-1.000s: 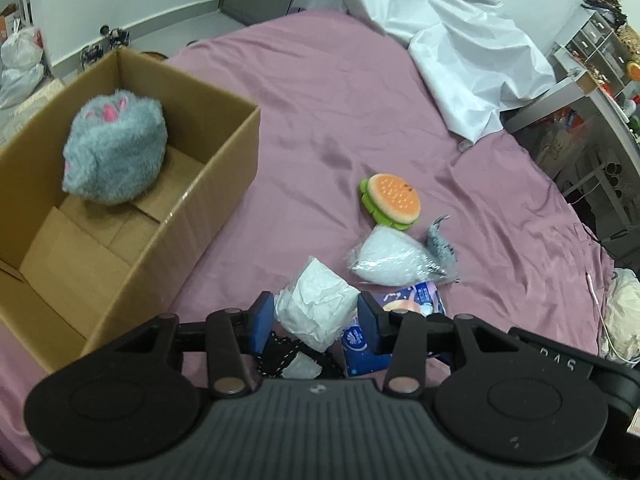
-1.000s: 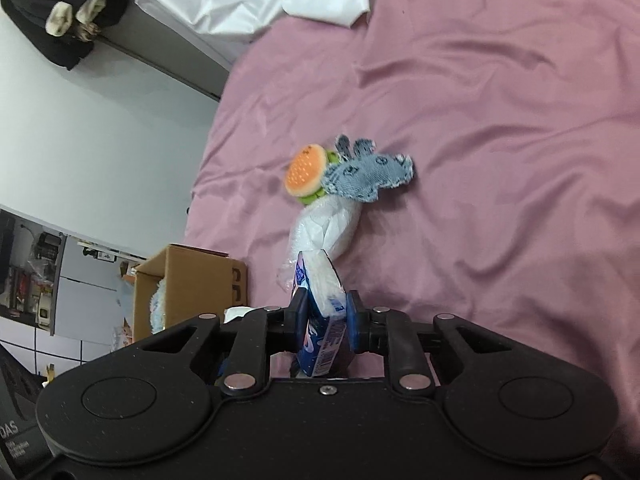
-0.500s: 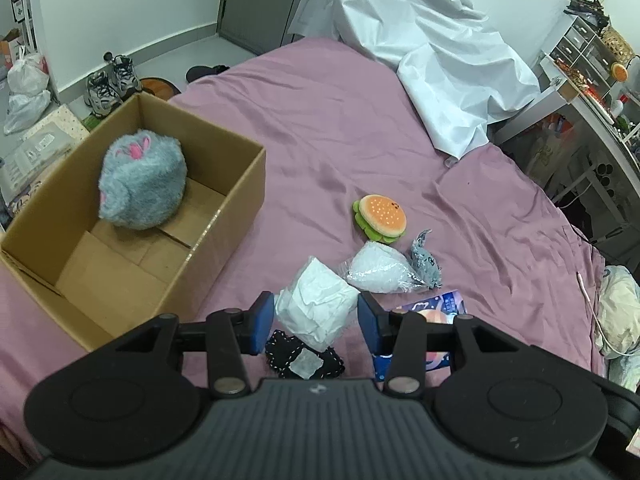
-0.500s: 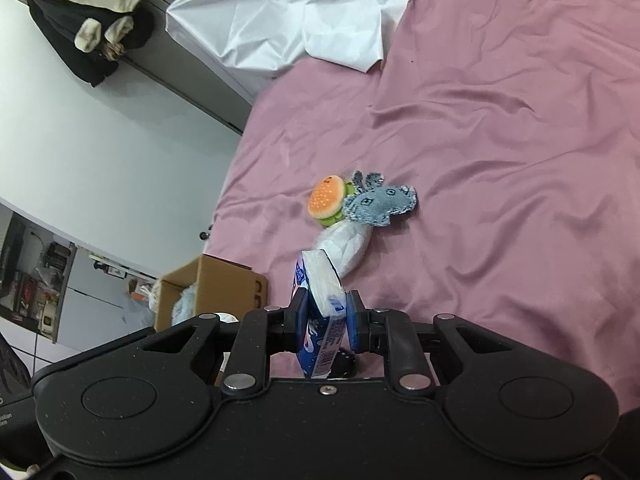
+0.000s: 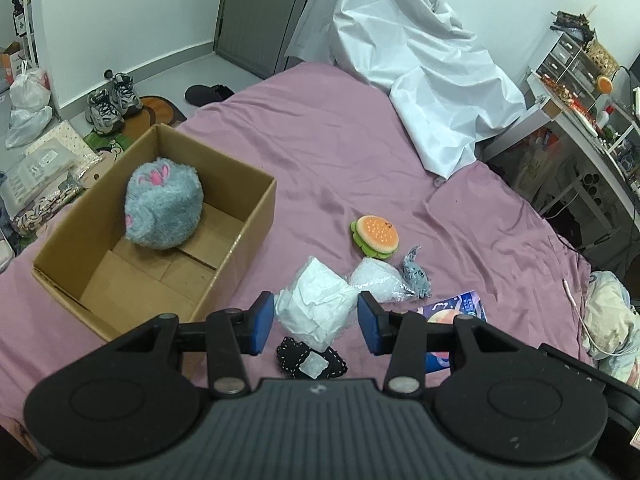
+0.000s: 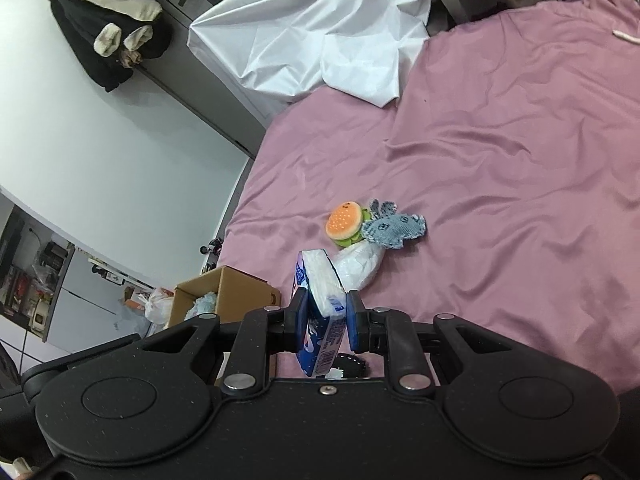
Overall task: Organize soft objects
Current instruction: 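Lift the tissue packet with the right tool while the left tool carries the white tissue toward the box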
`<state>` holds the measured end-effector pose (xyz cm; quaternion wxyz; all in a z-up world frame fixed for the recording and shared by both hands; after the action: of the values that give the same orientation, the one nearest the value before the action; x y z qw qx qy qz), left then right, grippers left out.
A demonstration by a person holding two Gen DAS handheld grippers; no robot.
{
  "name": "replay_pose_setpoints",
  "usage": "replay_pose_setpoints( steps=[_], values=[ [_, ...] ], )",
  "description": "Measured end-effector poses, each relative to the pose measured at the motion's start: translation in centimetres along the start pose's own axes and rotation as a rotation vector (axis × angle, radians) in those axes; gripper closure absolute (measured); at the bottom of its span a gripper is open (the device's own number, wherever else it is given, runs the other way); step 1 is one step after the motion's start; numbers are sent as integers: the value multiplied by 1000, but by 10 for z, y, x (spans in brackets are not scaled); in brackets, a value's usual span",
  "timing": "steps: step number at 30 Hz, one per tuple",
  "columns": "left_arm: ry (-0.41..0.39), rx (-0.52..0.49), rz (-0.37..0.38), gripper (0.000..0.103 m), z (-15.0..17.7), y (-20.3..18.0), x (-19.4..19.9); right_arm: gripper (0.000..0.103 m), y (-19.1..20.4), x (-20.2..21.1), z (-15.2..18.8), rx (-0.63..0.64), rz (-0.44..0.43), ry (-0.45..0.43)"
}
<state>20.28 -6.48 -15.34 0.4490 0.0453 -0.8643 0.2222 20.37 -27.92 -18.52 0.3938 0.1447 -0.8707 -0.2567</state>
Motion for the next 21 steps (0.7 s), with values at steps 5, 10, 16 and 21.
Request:
replay_pose_setpoints(
  steps=[5,10,16,21],
  values=[
    [-11,9,13,59,-3,6,10,83,15,5,-1,34,0,-23],
    [-26,16,26,59,-9,13,19,83,31,8,-2,64,-2,-38],
    [-43,21,36,59,-16,25,28,83,50,7,-2,89,-13,-54],
    [-47,29,42,59,-19,37,32,83,65,4,0,111,-21,-62]
  ],
)
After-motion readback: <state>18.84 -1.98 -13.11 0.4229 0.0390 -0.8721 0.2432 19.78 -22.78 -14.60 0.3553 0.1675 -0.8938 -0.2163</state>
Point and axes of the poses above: each gripper's, at about its wrist camera, not at the fingertips, and x roughly against the way its jaws point, y to its left, z to its underside, the point moved 7 cm from there along -x, roughly the way its jaws point, and after that the axes turned 7 degrees about x, right-handed, at the moved point
